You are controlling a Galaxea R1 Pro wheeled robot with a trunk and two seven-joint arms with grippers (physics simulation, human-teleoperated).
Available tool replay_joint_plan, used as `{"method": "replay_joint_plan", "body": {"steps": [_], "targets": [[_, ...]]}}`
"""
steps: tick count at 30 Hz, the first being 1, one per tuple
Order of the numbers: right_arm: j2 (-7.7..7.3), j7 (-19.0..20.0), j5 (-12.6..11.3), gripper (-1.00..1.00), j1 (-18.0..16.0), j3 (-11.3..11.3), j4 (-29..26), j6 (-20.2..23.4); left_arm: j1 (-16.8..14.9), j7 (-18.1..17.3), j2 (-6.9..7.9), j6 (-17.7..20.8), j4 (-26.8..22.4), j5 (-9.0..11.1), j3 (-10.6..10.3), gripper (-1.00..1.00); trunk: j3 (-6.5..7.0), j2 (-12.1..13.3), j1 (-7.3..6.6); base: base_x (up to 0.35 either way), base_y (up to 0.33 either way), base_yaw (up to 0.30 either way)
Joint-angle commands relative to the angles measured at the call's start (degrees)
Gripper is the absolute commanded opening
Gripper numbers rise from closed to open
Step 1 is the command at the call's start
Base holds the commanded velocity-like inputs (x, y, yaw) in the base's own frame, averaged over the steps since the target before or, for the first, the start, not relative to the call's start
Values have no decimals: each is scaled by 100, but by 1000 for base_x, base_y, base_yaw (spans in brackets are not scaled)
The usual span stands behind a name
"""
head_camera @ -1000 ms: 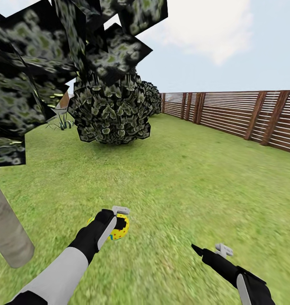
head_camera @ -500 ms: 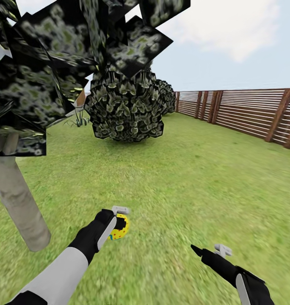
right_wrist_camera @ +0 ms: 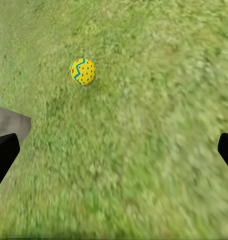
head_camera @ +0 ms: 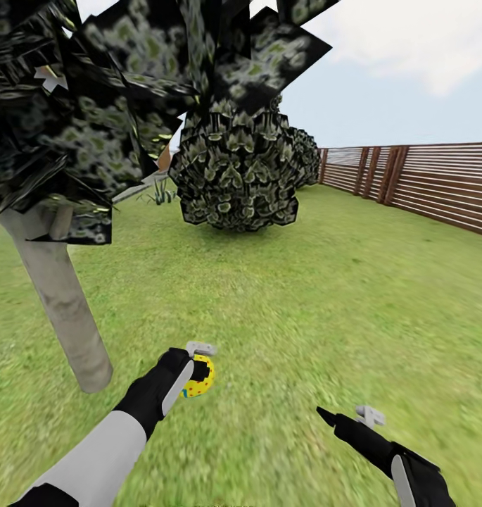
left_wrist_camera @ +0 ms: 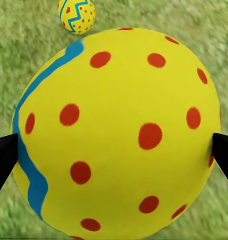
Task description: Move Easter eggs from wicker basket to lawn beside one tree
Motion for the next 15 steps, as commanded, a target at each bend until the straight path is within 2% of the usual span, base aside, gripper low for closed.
{"method": "replay_joint_plan", "body": {"steps": [1,15], "targets": [[6,15,-37,100,-4,-21,-7,51,-6,52,3,15,-2,57,-19,-100,-29,-45,22,0,0,243],[7,15,-37,100,-4,-21,-7,51,-6,52,7,15,-2,54,-19,-100,-349,-606,330,0,0,242]]}}
